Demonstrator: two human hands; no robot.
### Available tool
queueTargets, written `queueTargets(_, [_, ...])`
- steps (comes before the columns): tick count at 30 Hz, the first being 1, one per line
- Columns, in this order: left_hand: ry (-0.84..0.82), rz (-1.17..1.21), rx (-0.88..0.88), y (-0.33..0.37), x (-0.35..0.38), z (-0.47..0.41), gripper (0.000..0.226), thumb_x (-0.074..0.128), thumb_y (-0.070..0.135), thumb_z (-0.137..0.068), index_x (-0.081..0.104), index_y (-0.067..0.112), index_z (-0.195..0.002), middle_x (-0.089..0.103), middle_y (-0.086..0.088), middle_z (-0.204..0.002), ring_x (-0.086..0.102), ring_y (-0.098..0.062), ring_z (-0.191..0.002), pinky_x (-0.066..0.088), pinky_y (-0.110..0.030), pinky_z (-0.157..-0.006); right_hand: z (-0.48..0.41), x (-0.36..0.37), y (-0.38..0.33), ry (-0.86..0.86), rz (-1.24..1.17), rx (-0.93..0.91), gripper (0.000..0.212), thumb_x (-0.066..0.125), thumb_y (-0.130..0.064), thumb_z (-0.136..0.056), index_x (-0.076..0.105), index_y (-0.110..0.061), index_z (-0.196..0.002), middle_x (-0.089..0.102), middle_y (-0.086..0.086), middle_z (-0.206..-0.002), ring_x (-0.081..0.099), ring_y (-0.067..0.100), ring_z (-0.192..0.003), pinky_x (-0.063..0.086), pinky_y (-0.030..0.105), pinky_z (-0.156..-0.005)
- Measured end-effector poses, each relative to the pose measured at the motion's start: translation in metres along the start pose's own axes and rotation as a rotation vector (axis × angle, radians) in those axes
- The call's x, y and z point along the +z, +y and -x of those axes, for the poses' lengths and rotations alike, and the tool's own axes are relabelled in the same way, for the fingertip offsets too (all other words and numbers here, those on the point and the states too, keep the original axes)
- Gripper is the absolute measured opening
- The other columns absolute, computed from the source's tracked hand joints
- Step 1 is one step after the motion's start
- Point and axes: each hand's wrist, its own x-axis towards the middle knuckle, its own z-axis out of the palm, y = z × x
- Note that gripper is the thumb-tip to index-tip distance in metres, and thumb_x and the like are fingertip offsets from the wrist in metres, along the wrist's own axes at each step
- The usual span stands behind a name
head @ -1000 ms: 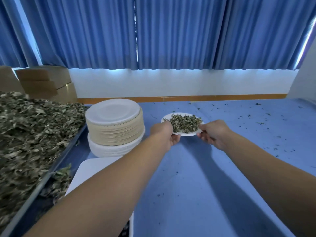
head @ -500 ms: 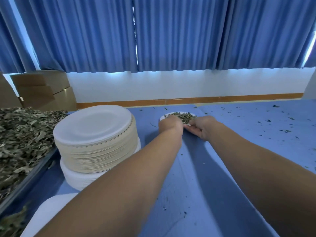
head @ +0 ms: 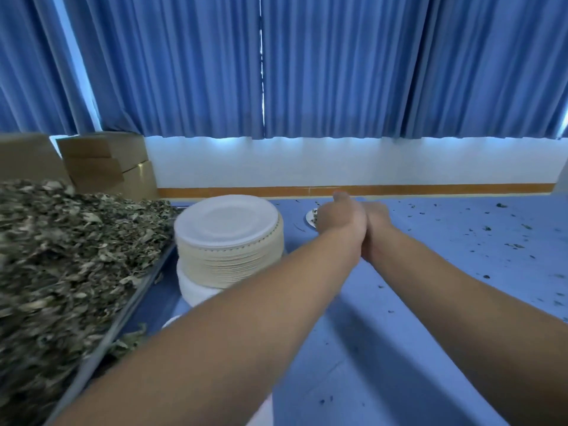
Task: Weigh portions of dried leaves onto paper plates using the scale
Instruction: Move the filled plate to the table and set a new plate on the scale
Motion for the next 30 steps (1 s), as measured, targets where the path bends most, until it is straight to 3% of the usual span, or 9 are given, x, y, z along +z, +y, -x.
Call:
queueTargets(3, [-0.007,-0.099,0.232,0.033,-0.032,0.02,0.034,0.043,0.026,-0.098,0.061,0.003,-0.115,0.068,-0.016,-0.116,0.064,-0.031,-0.093,0.05,-0.035,-0.07,0.043,0.018,-0.036,-0.065,0.008,-0.219,0.017,0.06,-0.004,-0.082,0.047,-0.009,-0.073,0.042,0.008,-0.068,0.042,0.02,-0.055,0.037,0.025,-0.049])
queueTargets(5, [-0.011,-0.19,0.374,0.053,-0.068,0.031,0.032,0.052,0.025,-0.094,0.065,-0.001,-0.108,0.07,-0.022,-0.108,0.067,-0.038,-0.096,0.054,-0.042,-0.076,0.068,0.031,-0.05,-0.099,0.121,-0.397,0.011,0.05,0.012,-0.084,0.057,0.007,-0.078,0.052,0.015,-0.068,0.053,0.022,-0.051,0.049,0.025,-0.045])
queueTargets(7, [-0.061,-0.348,0.5,0.063,-0.109,0.041,0.032,0.061,0.03,-0.093,0.067,-0.001,-0.089,0.071,-0.024,-0.091,0.069,-0.04,-0.092,0.056,-0.041,-0.085,0.089,0.044,-0.053,-0.196,0.232,-0.503,0.022,0.047,0.019,-0.085,0.067,0.012,-0.094,0.067,0.022,-0.078,0.068,0.029,-0.066,0.06,0.03,-0.059])
queueTargets(12, [-0.094,-0.794,0.666,0.066,-0.211,0.05,0.049,0.067,0.039,-0.094,0.059,0.012,-0.134,0.076,0.003,-0.102,0.068,-0.016,-0.106,0.052,-0.037,-0.098,0.121,0.071,-0.044,-0.32,0.723,-0.729,0.012,0.067,-0.006,-0.089,0.077,-0.012,-0.092,0.078,0.001,-0.082,0.074,0.015,-0.081,0.056,0.032,-0.075])
queueTargets(16, [-0.149,-1.004,0.744,0.055,-0.263,0.045,0.038,0.071,0.032,-0.093,0.069,0.015,-0.127,0.074,0.0,-0.115,0.067,-0.013,-0.108,0.051,-0.035,-0.101,0.13,0.09,-0.028,-0.323,1.251,-0.942,0.017,0.064,-0.031,-0.098,0.08,-0.027,-0.105,0.075,-0.005,-0.107,0.065,0.02,-0.101,0.054,0.043,-0.088])
queueTargets(20, [-0.213,-1.265,0.856,0.043,-0.281,0.042,0.031,0.062,0.034,-0.099,0.072,0.019,-0.123,0.073,0.007,-0.113,0.063,-0.014,-0.106,0.047,-0.03,-0.091,0.128,0.097,-0.021,-0.364,1.492,-0.935,0.026,0.055,-0.044,-0.102,0.076,-0.034,-0.114,0.073,-0.008,-0.117,0.061,0.023,-0.11,0.051,0.041,-0.089])
queueTargets(24, [-0.257,-1.351,0.863,0.032,-0.278,0.035,0.025,0.052,0.031,-0.103,0.069,0.015,-0.097,0.057,0.006,-0.071,0.05,-0.02,-0.073,0.047,-0.041,-0.072,0.119,0.097,-0.016,-0.4,1.587,-0.859,0.038,0.049,-0.049,-0.103,0.073,-0.021,-0.113,0.073,0.001,-0.114,0.062,0.026,-0.108,0.049,0.043,-0.095])
queueTargets(26, [-0.286,-1.369,0.847,0.029,-0.275,0.031,0.025,0.051,0.029,-0.104,0.061,0.014,-0.085,0.057,-0.002,-0.071,0.05,-0.02,-0.069,0.05,-0.047,-0.076,0.115,0.095,-0.014,-0.421,1.548,-0.861,0.036,0.052,-0.046,-0.102,0.073,-0.018,-0.109,0.072,0.002,-0.109,0.062,0.026,-0.104,0.049,0.046,-0.093])
queueTargets(30, [-0.332,-1.319,0.918,0.032,-0.275,0.026,0.021,0.056,0.037,-0.101,0.074,0.031,-0.111,0.073,0.004,-0.098,0.062,-0.017,-0.09,0.052,-0.042,-0.082,0.11,0.094,-0.015,-0.454,1.471,-0.898,0.024,0.062,-0.04,-0.099,0.076,-0.024,-0.111,0.067,-0.006,-0.109,0.061,0.02,-0.102,0.049,0.044,-0.094])
